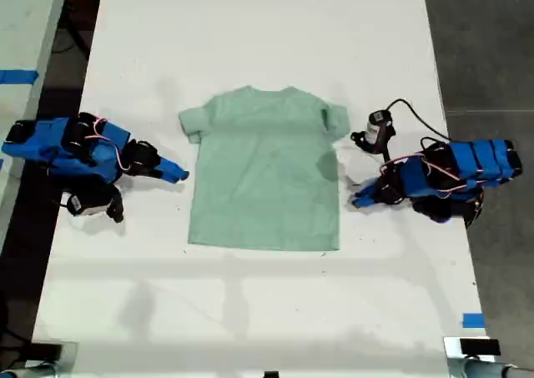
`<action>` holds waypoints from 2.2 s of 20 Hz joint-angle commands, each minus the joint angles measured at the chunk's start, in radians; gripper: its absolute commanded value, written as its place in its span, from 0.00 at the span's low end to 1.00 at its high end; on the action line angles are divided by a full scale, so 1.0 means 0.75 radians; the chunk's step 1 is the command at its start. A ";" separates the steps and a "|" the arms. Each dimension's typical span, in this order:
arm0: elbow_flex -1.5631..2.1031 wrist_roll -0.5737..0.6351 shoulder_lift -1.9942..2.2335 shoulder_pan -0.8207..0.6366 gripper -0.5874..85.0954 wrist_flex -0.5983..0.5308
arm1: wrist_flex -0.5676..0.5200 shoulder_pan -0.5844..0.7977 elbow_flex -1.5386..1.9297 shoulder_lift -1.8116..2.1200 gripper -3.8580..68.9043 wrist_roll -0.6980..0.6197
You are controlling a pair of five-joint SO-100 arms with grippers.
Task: Fold t shirt
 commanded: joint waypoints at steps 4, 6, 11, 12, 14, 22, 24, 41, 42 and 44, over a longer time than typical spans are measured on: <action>0.012 -0.014 0.008 0.012 0.15 -0.010 | -0.033 -0.014 0.074 0.006 0.15 -0.020; 0.012 -0.014 0.008 0.012 0.15 -0.010 | -0.033 -0.014 0.074 0.006 0.15 -0.020; 0.012 -0.016 0.008 0.012 0.15 -0.010 | -0.053 0.029 0.076 0.006 0.14 0.027; 0.012 -0.016 0.008 0.012 0.15 -0.010 | -0.084 0.104 0.094 0.006 0.14 0.321; 0.012 -0.018 0.008 0.012 0.15 -0.010 | -0.088 0.086 0.094 0.008 0.17 0.918; 0.012 -0.018 0.008 0.012 0.15 -0.010 | -0.219 0.421 -0.211 -0.100 0.34 0.681; 0.012 -0.018 0.008 0.012 0.15 -0.010 | -0.135 0.640 -0.552 -0.569 0.46 0.575; 0.012 -0.018 0.008 0.012 0.15 -0.010 | -1.014 1.317 -0.894 -2.033 0.39 0.282; 0.012 -0.018 0.008 0.012 0.15 -0.010 | -1.076 1.315 -0.863 -2.058 0.35 0.292; 0.012 -0.018 0.008 0.012 0.15 -0.010 | -1.123 1.305 -0.843 -2.092 0.19 0.305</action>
